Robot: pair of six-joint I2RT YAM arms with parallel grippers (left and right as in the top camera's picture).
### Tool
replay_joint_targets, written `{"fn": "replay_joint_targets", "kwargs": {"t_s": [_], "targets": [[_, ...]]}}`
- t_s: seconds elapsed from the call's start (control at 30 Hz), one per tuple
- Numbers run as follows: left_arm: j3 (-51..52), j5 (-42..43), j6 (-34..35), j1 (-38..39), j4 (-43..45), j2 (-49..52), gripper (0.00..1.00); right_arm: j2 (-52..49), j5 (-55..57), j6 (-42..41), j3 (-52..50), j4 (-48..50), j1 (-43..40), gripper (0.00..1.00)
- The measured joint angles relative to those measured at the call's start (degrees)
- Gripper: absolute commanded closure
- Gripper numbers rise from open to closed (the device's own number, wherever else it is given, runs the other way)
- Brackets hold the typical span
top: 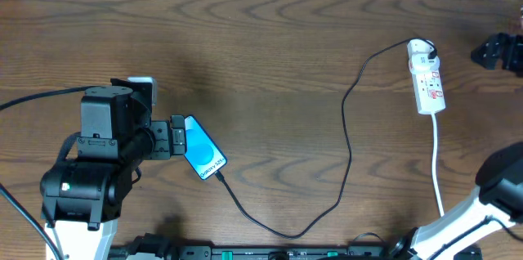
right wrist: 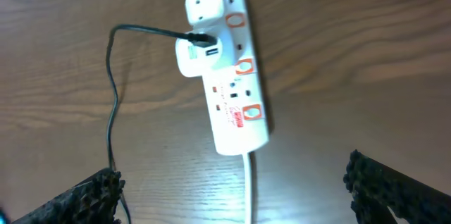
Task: Plug charger to phone and switch on socket
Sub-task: 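Move the right gripper over the white power strip's switch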
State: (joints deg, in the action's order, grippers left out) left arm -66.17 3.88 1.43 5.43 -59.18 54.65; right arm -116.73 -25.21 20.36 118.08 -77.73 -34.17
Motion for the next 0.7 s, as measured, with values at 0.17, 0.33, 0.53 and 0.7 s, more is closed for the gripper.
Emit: {"fn": "replay_joint_targets", "kwargs": {"t_s": [0.17, 0.33, 0.53, 0.7], "targets": [[0.00, 0.00, 0.00, 0.00, 0.02, 0.00, 0.02, -8.22, -4.96, 1.27, -0.04, -0.02, 0.39, 0.01], [0.00, 0.00, 0.00, 0.00, 0.00, 0.00, 0.02, -15.17, -7.82, 3.87, -0.04, -0.31, 1.81, 0.01], [0.00, 0.00, 0.00, 0.00, 0.00, 0.00, 0.02, -17.90, -9.46, 7.26, -0.07, 2.36, 4.66, 0.01], [0.00, 0.00, 0.00, 0.00, 0.00, 0.00, 0.02, -17.90, -9.81, 7.63, -0.09, 5.40, 5.90, 0.01]]}}
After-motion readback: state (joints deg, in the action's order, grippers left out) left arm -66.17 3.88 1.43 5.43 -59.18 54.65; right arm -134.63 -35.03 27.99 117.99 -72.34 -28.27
